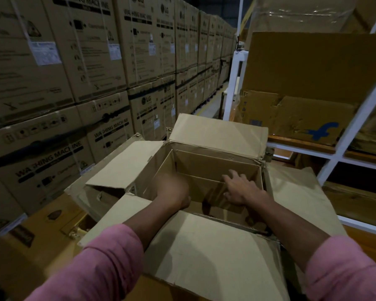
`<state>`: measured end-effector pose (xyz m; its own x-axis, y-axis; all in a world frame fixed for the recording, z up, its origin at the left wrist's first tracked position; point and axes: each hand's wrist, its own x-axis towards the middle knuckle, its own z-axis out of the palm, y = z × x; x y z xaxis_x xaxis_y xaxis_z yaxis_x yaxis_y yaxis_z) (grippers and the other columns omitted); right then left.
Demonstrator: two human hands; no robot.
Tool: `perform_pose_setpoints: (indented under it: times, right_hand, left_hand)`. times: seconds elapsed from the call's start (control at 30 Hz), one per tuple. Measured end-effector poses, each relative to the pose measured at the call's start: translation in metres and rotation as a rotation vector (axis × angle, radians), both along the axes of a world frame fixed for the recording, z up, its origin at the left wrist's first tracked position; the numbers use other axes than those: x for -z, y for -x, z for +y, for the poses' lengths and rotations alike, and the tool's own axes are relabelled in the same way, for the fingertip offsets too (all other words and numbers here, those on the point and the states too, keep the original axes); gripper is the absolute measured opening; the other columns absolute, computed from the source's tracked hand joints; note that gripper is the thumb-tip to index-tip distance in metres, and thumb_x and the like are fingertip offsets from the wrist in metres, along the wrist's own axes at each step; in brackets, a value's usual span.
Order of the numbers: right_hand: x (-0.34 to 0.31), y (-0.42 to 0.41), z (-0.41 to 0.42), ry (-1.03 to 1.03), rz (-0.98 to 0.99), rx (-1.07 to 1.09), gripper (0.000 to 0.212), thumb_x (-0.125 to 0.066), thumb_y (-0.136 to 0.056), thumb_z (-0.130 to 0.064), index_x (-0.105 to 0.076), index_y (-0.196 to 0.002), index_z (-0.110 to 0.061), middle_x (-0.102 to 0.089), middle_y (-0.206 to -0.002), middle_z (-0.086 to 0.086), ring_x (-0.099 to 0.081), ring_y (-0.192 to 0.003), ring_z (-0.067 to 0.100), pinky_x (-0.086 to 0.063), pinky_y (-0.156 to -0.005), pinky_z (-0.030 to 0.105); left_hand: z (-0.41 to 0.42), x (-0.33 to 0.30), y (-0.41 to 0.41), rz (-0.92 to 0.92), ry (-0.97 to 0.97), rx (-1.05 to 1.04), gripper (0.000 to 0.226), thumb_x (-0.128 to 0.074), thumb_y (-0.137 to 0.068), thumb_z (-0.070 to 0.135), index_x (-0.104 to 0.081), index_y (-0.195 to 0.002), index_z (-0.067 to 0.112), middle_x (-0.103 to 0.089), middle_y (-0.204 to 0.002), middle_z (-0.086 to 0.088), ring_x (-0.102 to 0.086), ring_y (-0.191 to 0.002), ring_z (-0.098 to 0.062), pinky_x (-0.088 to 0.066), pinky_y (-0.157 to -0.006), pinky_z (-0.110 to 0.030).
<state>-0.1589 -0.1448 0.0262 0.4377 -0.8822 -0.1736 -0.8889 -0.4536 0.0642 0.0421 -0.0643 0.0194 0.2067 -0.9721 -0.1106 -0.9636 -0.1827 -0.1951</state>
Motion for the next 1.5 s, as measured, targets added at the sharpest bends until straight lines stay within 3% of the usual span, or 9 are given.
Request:
perform_pose_setpoints:
  times: [0.27,0.43,0.57,1.0,1.5]
  right_hand:
    - [0.002,0.002,-0.004,0.011,-0.044,-0.054,0.064,-0.056,-0.100,-0.037,-0.032,-0.156,-0.017,-0.025,-0.164,0.015,-0.038,-0.142,0.037,-0.041,-0.111,0.054]
    - [0.000,0.000,-0.008,0.138,-0.202,-0.060,0.069,-0.062,-0.098,-0.033,-0.030,-0.157,-0.018,0.003,-0.169,0.014,-0.043,-0.138,0.038,-0.049,-0.106,0.052]
    - [0.000,0.000,-0.016,0.102,-0.227,-0.001,0.077,-0.064,-0.097,-0.033,-0.021,-0.160,-0.019,0.017,-0.169,0.012,-0.040,-0.141,0.041,-0.046,-0.109,0.054]
    - [0.003,0.008,-0.016,0.072,-0.178,0.014,0.067,-0.061,-0.098,-0.035,-0.033,-0.155,-0.015,0.005,-0.170,0.010,-0.036,-0.143,0.042,-0.041,-0.111,0.058]
    - [0.003,0.012,-0.014,0.060,-0.220,-0.003,0.069,-0.064,-0.097,-0.036,-0.032,-0.156,-0.017,0.013,-0.170,0.007,-0.037,-0.143,0.041,-0.043,-0.111,0.055]
  left_hand:
    - [-0.002,-0.002,0.004,0.035,0.004,0.050,0.052,-0.050,-0.100,0.055,-0.057,-0.135,0.016,-0.058,-0.140,-0.012,-0.041,-0.138,-0.040,-0.030,-0.111,-0.059]
    - [-0.001,-0.003,0.003,0.035,0.003,0.048,0.052,-0.050,-0.101,0.054,-0.057,-0.136,0.017,-0.058,-0.141,-0.012,-0.040,-0.139,-0.039,-0.028,-0.111,-0.060]
    - [0.001,-0.002,0.003,0.034,0.005,0.040,0.051,-0.049,-0.101,0.054,-0.057,-0.136,0.017,-0.058,-0.140,-0.012,-0.040,-0.140,-0.039,-0.027,-0.112,-0.060]
    - [-0.003,0.000,0.003,0.023,0.010,0.042,0.053,-0.050,-0.100,0.054,-0.056,-0.137,0.017,-0.057,-0.142,-0.011,-0.041,-0.139,-0.039,-0.027,-0.110,-0.059]
    - [-0.004,0.000,0.004,0.145,0.131,0.167,0.042,-0.051,-0.102,0.047,-0.061,-0.127,0.015,-0.064,-0.129,-0.012,-0.054,-0.125,-0.034,-0.039,-0.102,-0.055]
